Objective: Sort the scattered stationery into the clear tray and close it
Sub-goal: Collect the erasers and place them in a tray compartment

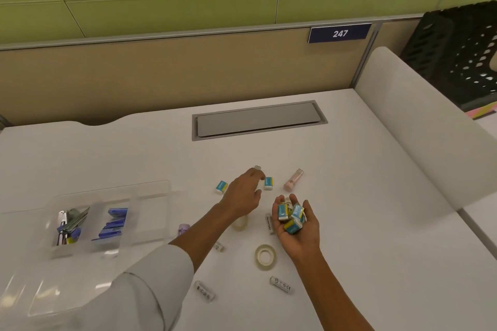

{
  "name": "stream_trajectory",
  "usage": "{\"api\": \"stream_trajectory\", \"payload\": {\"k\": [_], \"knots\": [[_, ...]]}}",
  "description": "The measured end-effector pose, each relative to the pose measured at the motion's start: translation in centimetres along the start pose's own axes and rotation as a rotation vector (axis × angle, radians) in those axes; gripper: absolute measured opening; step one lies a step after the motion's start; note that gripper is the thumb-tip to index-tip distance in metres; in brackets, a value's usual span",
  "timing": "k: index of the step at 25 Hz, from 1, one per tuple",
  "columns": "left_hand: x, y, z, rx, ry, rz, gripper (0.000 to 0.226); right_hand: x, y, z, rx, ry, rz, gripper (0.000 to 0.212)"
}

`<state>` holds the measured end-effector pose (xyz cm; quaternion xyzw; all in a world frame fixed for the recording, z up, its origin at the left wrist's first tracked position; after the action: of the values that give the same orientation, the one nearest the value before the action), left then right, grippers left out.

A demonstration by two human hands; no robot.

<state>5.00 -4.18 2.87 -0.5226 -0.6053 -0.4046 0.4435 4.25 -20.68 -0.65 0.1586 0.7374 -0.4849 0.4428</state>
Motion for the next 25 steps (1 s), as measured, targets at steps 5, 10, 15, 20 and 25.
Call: {"api": "stream_trajectory", "payload": {"k": [5,10,15,20,25], "knots": [[-2.6,3.9,-1.8,-0.029,0.169,0.199,0.035,-0.8,0.4,1.1,0.011,0.025,0.019,0.035],[-2.7,5.0,-1.9,0.020,0.199,0.164,0.028,-1.1,0.8,1.6,-0.002,0.025,0.027,0.040],[-0.3,2.1,-1.6,0.009,-0.033,-0.126,0.028,-1.2,0.8,1.5,0.001,-0.003,0.024,0.037],[2.4,-2.8,-3.5,-0.184,-0.181,-0.273,0.028,-0.7,0.4,0.4,-0.009,-0.068,0.034,0.040],[2.1,-4.8,-4.5,-0.266,-0.125,-0.190,0.035,-0.6,-1.2,-1.3,-0.051,-0.100,0.063,0.029]]}}
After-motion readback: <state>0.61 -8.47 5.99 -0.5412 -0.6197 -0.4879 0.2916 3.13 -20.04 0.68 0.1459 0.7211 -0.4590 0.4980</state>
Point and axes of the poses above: each hand's wrist, its own y-axis towards the middle knuckle, its own x-axis out of the back of the hand, z = x × y, the point moved 2 cm from there along y, towards the middle knuckle, and after that the axes turned 14 degrees about y, right-handed, at the moved point
